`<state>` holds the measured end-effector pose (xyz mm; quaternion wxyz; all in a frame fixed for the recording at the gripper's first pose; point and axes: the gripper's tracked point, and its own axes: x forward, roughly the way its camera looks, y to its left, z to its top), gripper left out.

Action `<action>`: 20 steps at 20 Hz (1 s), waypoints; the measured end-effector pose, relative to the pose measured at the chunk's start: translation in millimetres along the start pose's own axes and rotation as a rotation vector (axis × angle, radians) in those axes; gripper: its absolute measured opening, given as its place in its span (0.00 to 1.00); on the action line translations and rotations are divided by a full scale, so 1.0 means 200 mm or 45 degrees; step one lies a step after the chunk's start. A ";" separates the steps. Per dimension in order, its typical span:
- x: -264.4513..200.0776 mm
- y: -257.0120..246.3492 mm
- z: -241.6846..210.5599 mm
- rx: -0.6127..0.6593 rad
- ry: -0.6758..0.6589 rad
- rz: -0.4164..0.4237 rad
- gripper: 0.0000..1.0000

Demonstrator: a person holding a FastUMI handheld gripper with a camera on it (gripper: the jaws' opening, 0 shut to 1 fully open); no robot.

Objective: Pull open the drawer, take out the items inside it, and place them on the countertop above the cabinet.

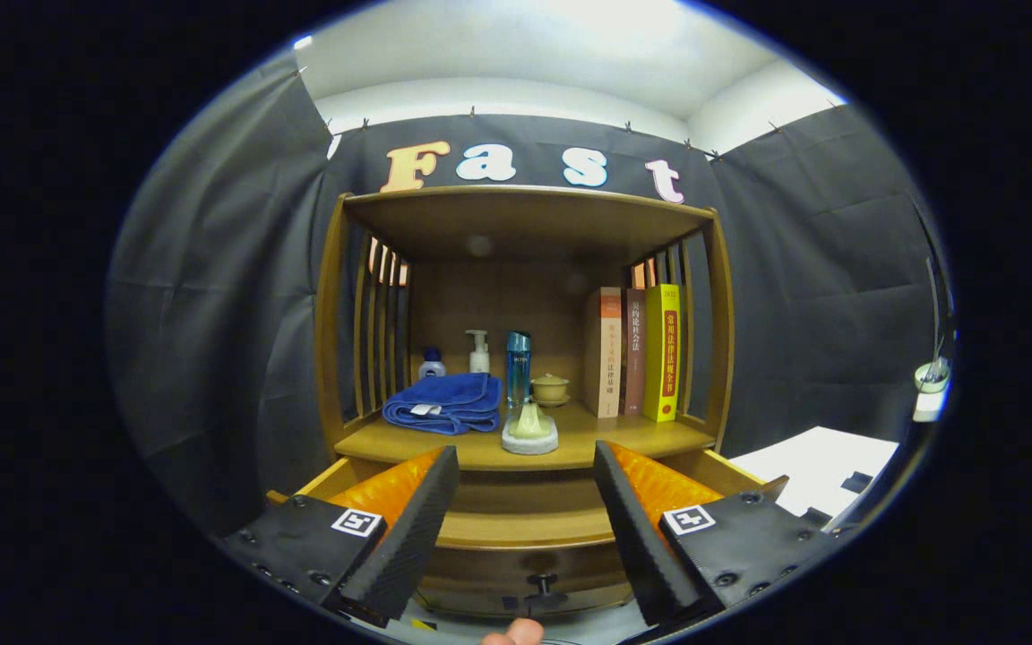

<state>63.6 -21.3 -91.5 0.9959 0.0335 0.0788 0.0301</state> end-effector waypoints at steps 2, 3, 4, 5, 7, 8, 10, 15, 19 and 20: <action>-0.07 -0.01 -0.06 0.030 0.001 0.017 0.98; -0.10 -0.02 -0.09 0.029 0.000 0.016 0.98; -0.13 -0.03 -0.10 0.029 -0.004 0.013 0.98; -0.16 -0.04 -0.13 0.036 -0.007 0.012 0.98; -0.22 -0.06 -0.20 0.058 -0.001 0.005 0.98; -0.23 -0.07 -0.24 0.066 0.005 -0.001 0.98; -0.26 -0.10 -0.29 0.072 0.006 -0.005 0.99; -0.30 -0.15 -0.43 0.033 -0.001 -0.008 0.99; -0.28 -0.14 -0.59 0.011 0.049 -0.006 0.99; -0.28 -0.13 -0.63 0.020 0.058 0.002 0.99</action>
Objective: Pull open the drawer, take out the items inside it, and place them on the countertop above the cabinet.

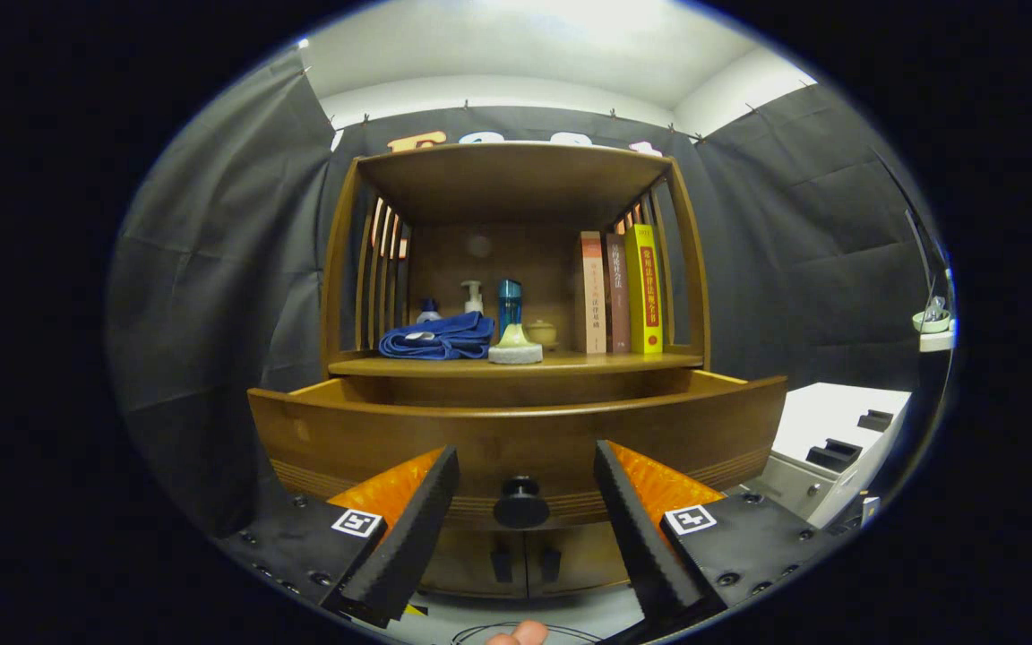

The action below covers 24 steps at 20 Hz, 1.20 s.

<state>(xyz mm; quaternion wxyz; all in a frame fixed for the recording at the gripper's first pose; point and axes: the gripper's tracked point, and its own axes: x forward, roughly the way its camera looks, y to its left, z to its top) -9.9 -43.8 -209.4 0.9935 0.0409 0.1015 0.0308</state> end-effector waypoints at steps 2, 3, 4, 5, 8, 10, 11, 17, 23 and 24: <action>0.02 0.01 -0.08 0.019 0.022 0.008 0.99; 0.05 0.01 -0.12 0.027 0.035 0.013 0.99; 0.06 0.02 -0.16 0.029 0.047 0.014 0.99; 0.07 0.02 -0.18 0.027 0.061 0.016 0.99; 0.10 0.01 -0.25 0.038 0.101 0.016 0.99; 0.12 0.01 -0.29 0.034 0.121 0.017 0.99; 0.13 0.01 -0.30 0.034 0.127 0.014 0.99; 0.20 0.03 -0.37 -0.013 0.174 0.029 0.99; 0.20 0.03 -0.37 0.045 0.160 0.032 0.99; 0.20 0.02 -0.37 0.062 0.168 0.030 0.99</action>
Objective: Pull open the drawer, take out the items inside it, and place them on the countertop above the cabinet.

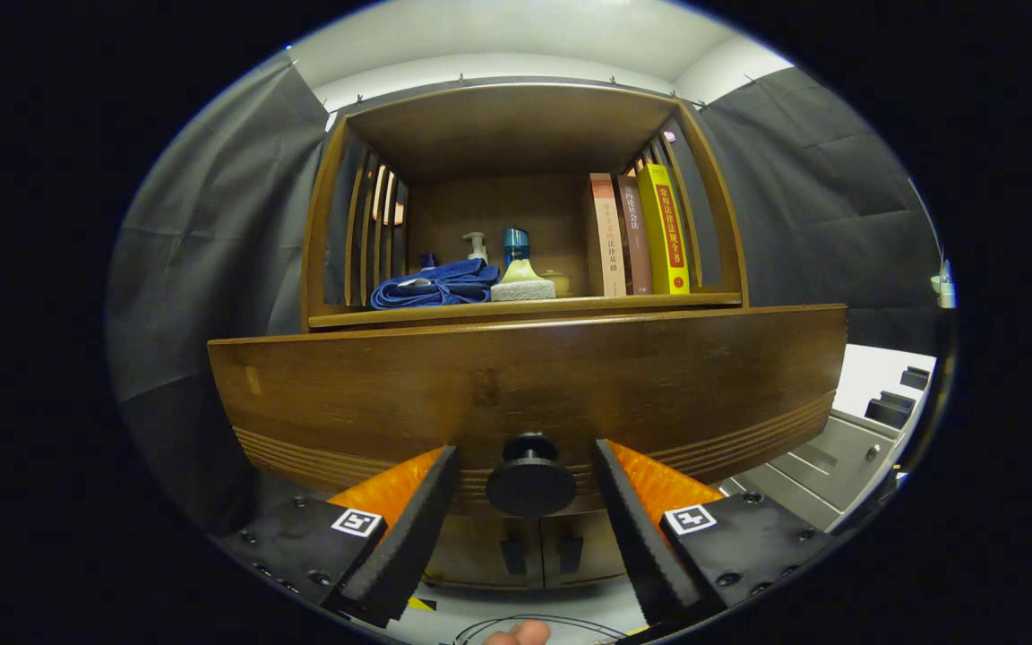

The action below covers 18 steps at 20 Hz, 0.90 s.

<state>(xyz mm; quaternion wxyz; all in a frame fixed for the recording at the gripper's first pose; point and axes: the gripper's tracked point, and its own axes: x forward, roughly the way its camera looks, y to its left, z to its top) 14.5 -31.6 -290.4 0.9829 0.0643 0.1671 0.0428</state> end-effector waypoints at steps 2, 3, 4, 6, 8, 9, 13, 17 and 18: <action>0.01 0.00 -0.01 0.049 0.013 0.000 0.99; 0.02 -0.01 -0.01 0.050 0.021 0.000 0.99; 0.04 -0.01 -0.01 0.038 0.026 0.002 0.99; 0.07 0.00 0.01 0.036 0.019 0.011 0.99; 0.10 0.00 0.03 0.057 0.013 0.012 0.99; 0.12 -0.01 0.01 0.054 0.027 0.014 0.99; 0.20 -0.01 0.02 0.054 0.035 0.020 0.99; 0.26 0.00 0.00 0.059 0.059 0.024 0.98; 0.28 0.00 0.00 0.061 0.064 0.026 0.98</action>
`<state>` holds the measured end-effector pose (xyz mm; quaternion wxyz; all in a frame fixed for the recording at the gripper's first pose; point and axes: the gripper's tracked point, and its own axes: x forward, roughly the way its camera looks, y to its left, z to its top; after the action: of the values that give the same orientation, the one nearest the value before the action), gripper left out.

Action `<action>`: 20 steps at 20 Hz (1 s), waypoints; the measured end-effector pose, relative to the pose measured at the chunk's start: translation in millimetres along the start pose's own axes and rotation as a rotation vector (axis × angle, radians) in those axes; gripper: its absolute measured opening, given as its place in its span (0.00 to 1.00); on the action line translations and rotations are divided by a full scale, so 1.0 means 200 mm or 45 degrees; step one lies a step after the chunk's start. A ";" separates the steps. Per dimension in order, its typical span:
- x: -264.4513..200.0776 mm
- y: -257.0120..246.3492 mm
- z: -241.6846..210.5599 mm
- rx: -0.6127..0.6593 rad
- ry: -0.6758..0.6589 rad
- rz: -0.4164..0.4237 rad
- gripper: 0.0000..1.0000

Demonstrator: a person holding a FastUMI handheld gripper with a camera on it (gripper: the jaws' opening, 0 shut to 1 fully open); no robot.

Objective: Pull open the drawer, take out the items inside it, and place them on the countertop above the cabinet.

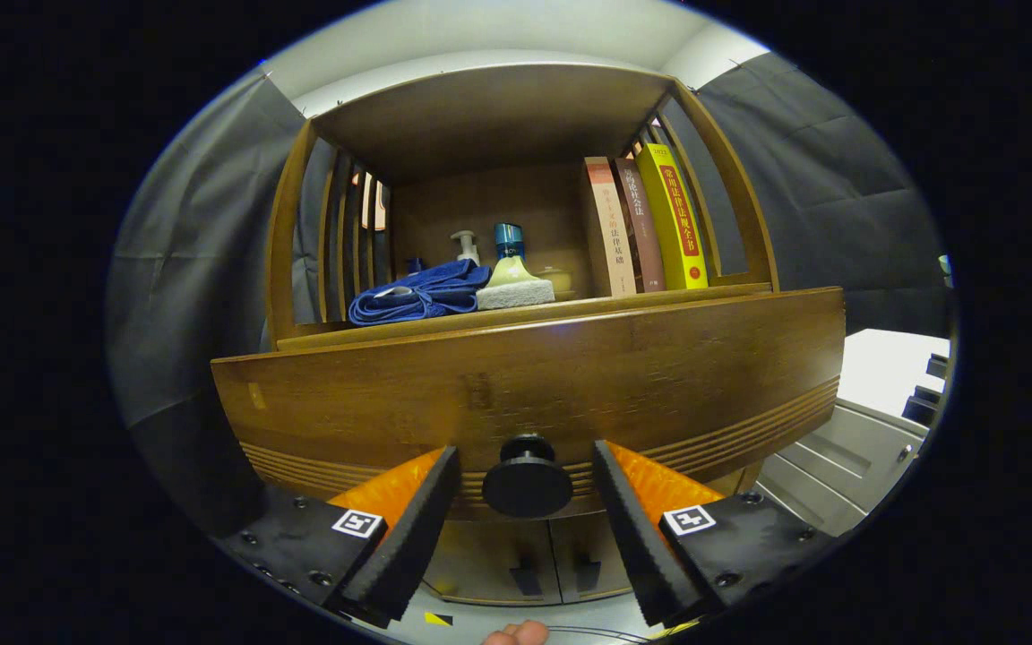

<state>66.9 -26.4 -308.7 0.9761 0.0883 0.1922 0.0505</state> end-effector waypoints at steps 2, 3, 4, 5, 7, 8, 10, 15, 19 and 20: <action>0.03 0.00 -0.01 0.003 0.005 0.003 0.98; 0.05 0.00 -0.01 0.005 0.012 0.004 0.98; 0.06 0.00 -0.02 0.010 0.021 0.004 0.98; 0.07 0.00 -0.03 0.015 0.027 0.005 0.98; 0.11 -0.01 -0.03 0.019 0.032 0.006 0.98; 0.12 -0.01 -0.03 0.018 0.034 0.007 0.98; 0.16 -0.02 -0.04 0.023 0.040 0.007 0.98; 0.22 -0.02 -0.04 0.026 0.049 0.008 0.98; 0.27 -0.02 -0.05 0.025 0.056 0.009 0.98; 0.28 -0.02 -0.05 0.024 0.057 0.011 0.98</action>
<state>115.1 -21.4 -338.7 0.9704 0.0971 0.2140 0.0548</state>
